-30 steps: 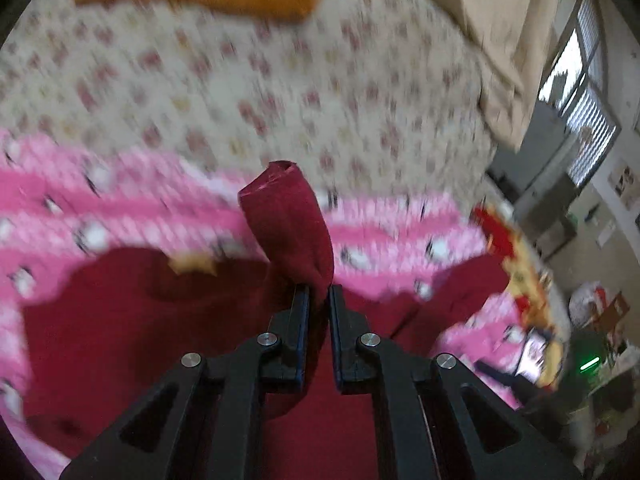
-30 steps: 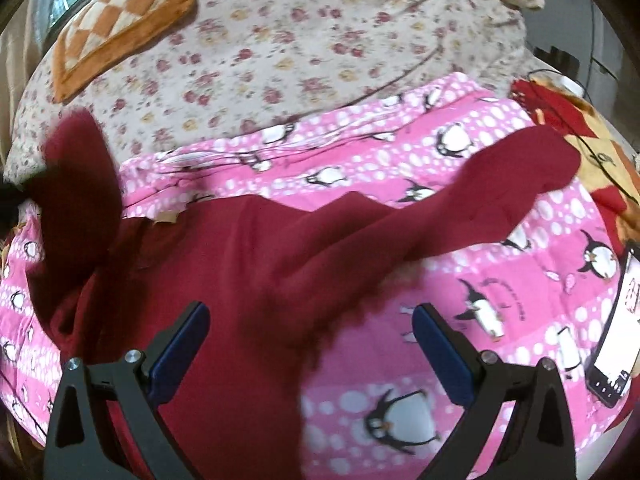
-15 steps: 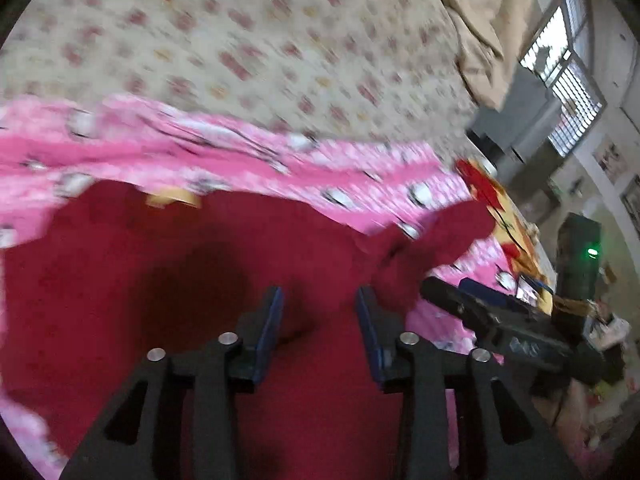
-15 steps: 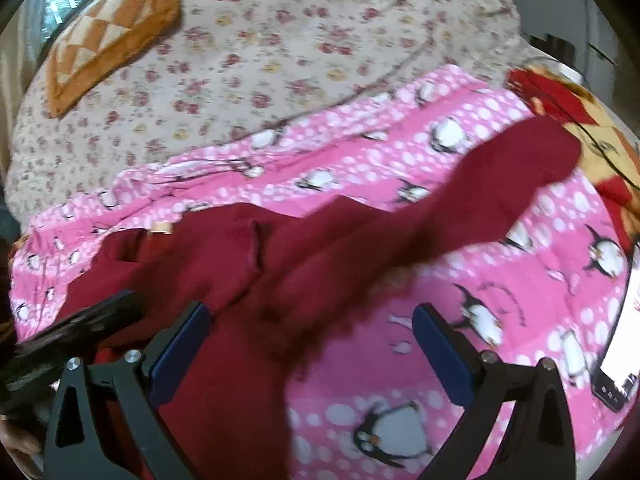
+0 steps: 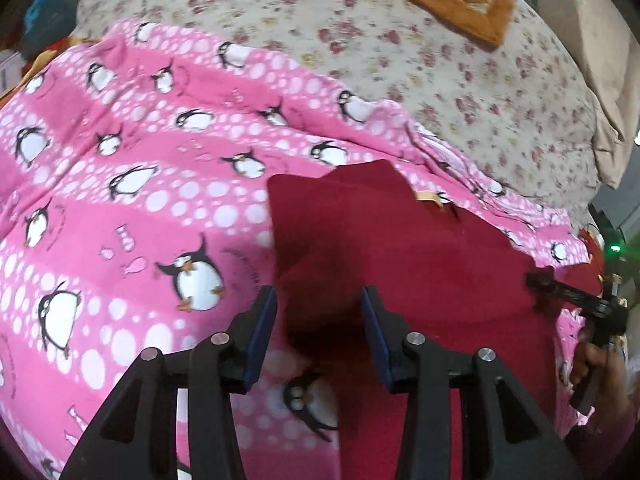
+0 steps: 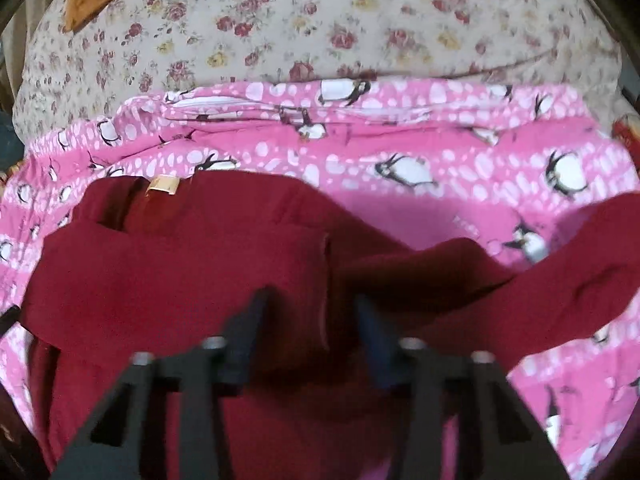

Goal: Fold small clothes

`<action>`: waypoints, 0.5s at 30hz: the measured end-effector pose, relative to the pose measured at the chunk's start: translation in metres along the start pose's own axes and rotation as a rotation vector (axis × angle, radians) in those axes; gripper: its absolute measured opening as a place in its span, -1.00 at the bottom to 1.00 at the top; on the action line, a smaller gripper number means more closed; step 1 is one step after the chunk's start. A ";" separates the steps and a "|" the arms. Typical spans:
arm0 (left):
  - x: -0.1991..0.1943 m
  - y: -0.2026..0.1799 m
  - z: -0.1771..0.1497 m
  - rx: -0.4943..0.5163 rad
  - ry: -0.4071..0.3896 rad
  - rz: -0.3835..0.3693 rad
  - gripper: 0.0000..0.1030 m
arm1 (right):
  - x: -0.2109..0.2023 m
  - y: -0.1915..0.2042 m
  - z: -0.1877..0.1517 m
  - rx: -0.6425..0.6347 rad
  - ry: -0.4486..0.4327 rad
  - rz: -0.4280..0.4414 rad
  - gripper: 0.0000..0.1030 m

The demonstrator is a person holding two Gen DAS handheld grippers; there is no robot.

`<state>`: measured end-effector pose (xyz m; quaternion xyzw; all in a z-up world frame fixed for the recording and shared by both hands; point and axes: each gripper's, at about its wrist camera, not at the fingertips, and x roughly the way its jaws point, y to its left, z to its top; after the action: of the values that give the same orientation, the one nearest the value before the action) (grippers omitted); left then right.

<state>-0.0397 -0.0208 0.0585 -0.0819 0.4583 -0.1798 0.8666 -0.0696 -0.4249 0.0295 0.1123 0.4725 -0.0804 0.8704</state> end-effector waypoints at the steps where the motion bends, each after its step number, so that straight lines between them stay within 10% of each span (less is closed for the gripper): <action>1: 0.000 0.003 -0.001 -0.011 -0.003 -0.009 -0.57 | -0.005 0.000 0.000 -0.008 -0.016 -0.004 -0.76; 7: 0.004 0.000 -0.011 0.003 0.024 -0.047 -0.57 | -0.052 -0.015 0.002 0.005 -0.163 -0.035 -0.90; 15: 0.002 -0.004 -0.011 0.002 0.017 -0.095 -0.57 | -0.025 -0.046 -0.008 0.086 -0.092 -0.160 -0.91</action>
<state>-0.0486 -0.0254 0.0524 -0.1010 0.4610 -0.2220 0.8532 -0.1009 -0.4657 0.0402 0.1076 0.4356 -0.1746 0.8764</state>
